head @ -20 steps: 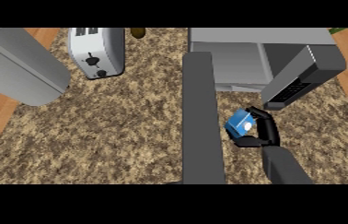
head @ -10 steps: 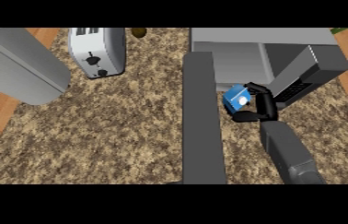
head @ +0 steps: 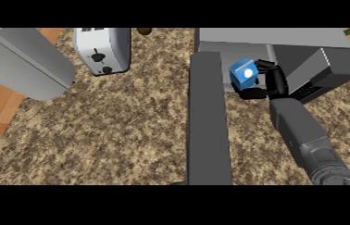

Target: Pick up the milk, place it into the microwave and close the microwave

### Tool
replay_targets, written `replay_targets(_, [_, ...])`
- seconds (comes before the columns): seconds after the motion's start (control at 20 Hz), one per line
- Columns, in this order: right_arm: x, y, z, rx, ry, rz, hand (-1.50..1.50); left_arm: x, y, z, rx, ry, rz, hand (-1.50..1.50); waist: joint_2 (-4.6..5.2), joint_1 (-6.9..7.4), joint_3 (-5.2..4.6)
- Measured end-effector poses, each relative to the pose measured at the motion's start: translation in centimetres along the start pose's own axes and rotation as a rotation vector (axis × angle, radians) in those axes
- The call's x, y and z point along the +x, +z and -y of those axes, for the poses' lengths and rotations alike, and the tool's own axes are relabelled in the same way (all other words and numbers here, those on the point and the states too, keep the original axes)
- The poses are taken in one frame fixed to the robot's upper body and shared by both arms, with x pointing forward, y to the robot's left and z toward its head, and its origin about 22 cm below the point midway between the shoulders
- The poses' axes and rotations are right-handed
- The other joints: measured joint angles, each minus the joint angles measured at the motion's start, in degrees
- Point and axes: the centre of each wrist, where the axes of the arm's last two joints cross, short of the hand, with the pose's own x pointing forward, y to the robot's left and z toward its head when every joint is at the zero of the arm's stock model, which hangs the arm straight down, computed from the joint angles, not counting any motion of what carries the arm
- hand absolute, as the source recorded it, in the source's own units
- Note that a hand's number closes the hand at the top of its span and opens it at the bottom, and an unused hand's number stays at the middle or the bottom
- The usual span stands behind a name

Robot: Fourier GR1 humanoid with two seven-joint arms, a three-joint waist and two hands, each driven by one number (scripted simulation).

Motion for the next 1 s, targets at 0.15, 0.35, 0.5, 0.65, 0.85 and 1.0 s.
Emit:
replay_targets(0.15, [0.8,-1.1,0.6,-0.011,0.045,-0.004,1.50,-0.2,-0.2,-0.5,-0.012,0.001,0.010,-1.50,0.38,0.91,0.01])
replay_targets(0.35, [1.9,-2.4,2.2,-0.048,0.161,-0.003,1.50,-0.1,-0.9,-0.5,-0.028,0.002,0.025,-1.50,1.02,1.91,0.08])
replay_targets(0.5, [2.8,-3.4,2.6,-0.095,0.215,-0.006,1.50,-0.3,-1.6,-0.6,-0.039,0.011,0.026,-1.50,1.45,2.55,0.11])
replay_targets(0.65, [3.2,-3.8,3.4,-0.131,0.258,-0.011,1.50,-0.3,-1.9,-0.7,-0.045,0.012,0.029,-1.50,1.80,3.14,0.15])
replay_targets(0.85, [3.8,-4.3,4.6,-0.170,0.293,-0.016,1.50,-0.3,-2.4,-0.8,-0.054,0.010,0.033,-1.50,2.39,3.99,0.23])
replay_targets(1.0, [4.3,-4.8,5.3,-0.202,0.313,-0.022,1.50,-0.3,-2.8,-0.9,-0.065,0.006,0.040,-1.50,2.81,4.82,0.28])
